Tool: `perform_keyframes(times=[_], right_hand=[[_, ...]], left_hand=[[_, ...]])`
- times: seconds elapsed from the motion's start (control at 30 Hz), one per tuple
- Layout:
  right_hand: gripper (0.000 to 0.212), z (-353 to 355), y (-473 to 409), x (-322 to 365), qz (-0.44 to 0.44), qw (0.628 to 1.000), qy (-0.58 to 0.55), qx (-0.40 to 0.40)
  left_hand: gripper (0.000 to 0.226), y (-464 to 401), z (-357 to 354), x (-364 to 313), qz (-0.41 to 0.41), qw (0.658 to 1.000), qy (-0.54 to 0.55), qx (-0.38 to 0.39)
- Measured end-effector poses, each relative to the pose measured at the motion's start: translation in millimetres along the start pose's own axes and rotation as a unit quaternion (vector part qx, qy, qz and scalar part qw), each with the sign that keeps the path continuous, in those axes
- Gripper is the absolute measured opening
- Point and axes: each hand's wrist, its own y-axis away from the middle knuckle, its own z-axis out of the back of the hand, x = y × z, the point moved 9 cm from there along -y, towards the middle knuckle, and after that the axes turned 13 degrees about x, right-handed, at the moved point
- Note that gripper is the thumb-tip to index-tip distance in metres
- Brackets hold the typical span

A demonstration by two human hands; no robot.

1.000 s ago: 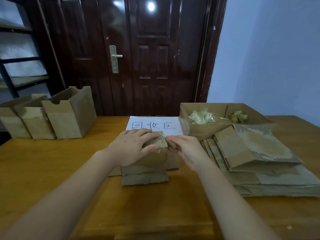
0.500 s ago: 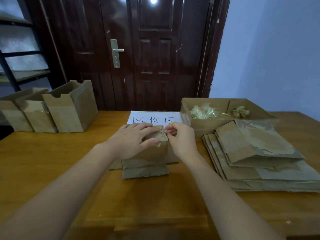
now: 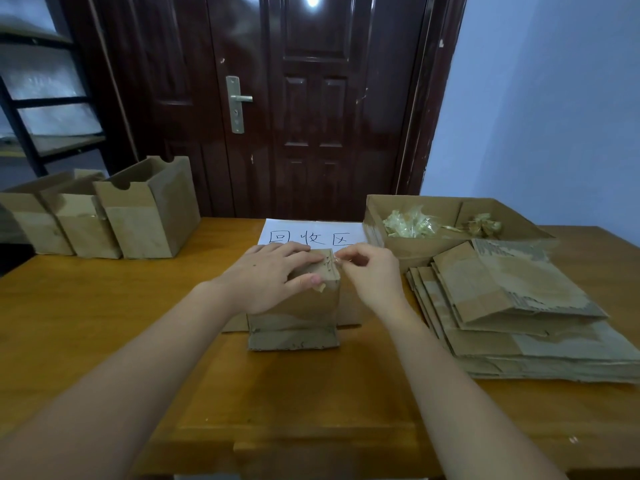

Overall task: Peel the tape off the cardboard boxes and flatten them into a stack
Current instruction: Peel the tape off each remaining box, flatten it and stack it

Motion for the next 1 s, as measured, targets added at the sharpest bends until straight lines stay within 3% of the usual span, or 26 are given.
perform_keyframes(times=[0.07,0.17,0.33,0.4,0.57,0.73,0.83,0.9,1.0], right_hand=[[0.017,-1,1,-21,-0.059,0.979,-0.191,0.026],[0.020,-12,4,-37,-0.101,0.914,-0.389,0.059],[0.018,-34,11,-41,-0.142,0.863,-0.473,0.110],[0.017,-35,8,-40,-0.142,0.872,-0.455,0.114],[0.007,-27,-1,-37,-0.144,0.940,-0.302,0.062],[0.005,-29,-1,-44,-0.133,0.946,-0.292,0.053],[0.008,-13,-8,-31,-0.075,0.992,-0.100,0.020],[0.009,-11,-10,-18,-0.041,0.999,0.014,0.006],[0.008,-12,-12,-18,-0.034,0.998,0.045,-0.011]], left_hand=[[0.070,0,0,0,0.003,1.000,-0.001,0.002],[0.074,-1,0,-2,0.003,1.000,0.001,0.006],[0.075,-1,-1,-1,0.001,1.000,-0.004,0.006],[0.073,-1,-1,-1,0.003,1.000,-0.004,0.007],[0.072,0,1,-3,0.003,1.000,-0.012,0.006],[0.074,0,0,-4,0.003,1.000,-0.014,0.012],[0.074,-1,0,-4,0.006,1.000,-0.015,0.013],[0.074,-2,-1,-3,0.009,1.000,-0.016,0.015],[0.073,-2,-3,-2,0.009,1.000,-0.016,0.015]])
